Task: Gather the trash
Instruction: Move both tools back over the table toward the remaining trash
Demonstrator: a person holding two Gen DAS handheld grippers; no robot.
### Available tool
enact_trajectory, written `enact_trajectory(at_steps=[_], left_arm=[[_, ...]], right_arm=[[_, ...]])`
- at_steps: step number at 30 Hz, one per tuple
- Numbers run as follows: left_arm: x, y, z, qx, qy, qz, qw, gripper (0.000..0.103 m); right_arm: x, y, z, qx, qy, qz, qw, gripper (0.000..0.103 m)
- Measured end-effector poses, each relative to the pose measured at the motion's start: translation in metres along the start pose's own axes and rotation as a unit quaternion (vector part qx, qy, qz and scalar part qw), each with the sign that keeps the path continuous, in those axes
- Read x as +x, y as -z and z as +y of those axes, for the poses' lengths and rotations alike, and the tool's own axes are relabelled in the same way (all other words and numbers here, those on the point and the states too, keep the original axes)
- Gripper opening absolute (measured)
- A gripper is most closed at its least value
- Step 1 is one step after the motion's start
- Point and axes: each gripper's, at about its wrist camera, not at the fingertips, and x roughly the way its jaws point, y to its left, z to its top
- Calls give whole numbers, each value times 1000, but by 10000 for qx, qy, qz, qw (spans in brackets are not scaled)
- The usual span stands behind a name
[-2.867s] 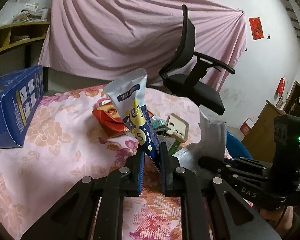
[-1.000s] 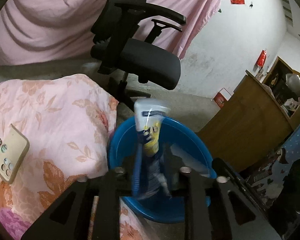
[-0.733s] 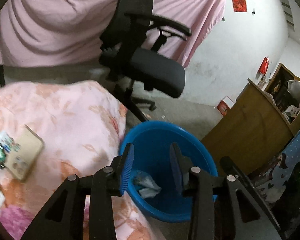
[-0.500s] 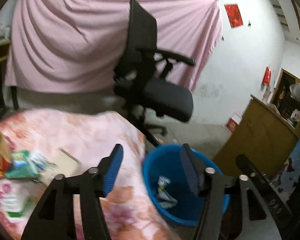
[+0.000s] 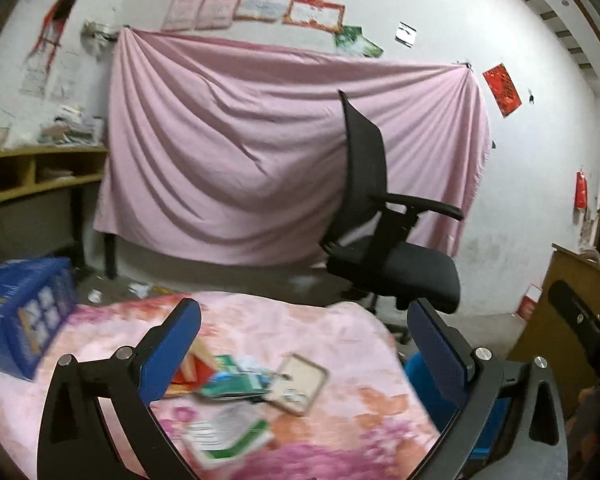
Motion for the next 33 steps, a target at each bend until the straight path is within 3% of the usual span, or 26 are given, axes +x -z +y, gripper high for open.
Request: enact_trajectory(at_steps=[8, 16, 24, 33], left_arm=[[-32, 10, 52, 18, -502, -301, 9983, 101], [-48, 27, 98, 50, -764, -231, 9968, 101], [-37, 42, 128, -171, -607, 564, 9964, 101], [-12, 47, 130, -414, -248, 1460, 9881, 100]], right_arm=[[-5, 7, 53, -704, -453, -262, 9961, 103], [8, 19, 88, -971, -698, -125, 9927, 103], [26, 39, 114, -1239, -695, 456, 9888, 103], [57, 62, 124, -1354, -452, 1606, 9766, 103]])
